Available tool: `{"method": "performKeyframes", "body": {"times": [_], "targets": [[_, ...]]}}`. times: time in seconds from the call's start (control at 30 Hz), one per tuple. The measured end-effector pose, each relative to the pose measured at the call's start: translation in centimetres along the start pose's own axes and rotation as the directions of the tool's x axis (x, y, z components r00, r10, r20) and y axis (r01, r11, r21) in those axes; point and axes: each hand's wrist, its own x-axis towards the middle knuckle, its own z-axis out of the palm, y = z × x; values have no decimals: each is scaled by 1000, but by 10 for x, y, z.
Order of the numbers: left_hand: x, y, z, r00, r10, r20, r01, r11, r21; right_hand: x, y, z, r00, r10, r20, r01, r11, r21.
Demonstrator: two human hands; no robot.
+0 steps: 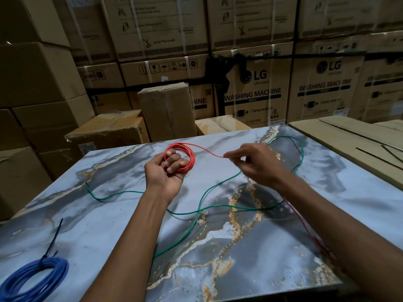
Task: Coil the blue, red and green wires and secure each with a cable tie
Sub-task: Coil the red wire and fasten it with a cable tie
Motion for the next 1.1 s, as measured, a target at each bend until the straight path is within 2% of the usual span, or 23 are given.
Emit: {"method": "performKeyframes", "body": {"times": [0.07,0.13,0.27,0.37,0.5,0.7,0.87,0.97,1.0,1.1], "targets": [[3,2,-2,999,26,-29,-25,1000,7,1,-17,12,988,-109,114,128,975,-184],[6,1,-4,996,55,-65,-53,998,44,3,-31,19,966,-129,224,192,938,-290],[8,-5,-4,992,71,-108,-57,990,127,6,-45,21,924,-136,356,287,863,-415],[5,-12,-1,990,70,-121,-38,968,249,5,-54,22,884,-179,431,376,820,-432],[1,-21,4,991,74,-114,-24,921,390,1,-64,22,850,-271,451,463,794,-394],[4,-24,3,985,118,-127,-42,875,482,-11,-55,36,876,-299,379,440,819,-369],[4,-30,-3,981,187,-55,-85,666,742,-15,-52,38,890,-308,336,425,829,-364],[-4,-31,-1,978,198,61,-134,381,915,-12,-53,30,897,-342,278,417,864,-283],[-6,-31,0,977,193,84,-144,321,936,-11,-53,27,901,-350,255,411,878,-246],[-9,-31,3,979,154,135,-171,254,952,-13,-55,21,904,-360,230,403,896,-184]]}}
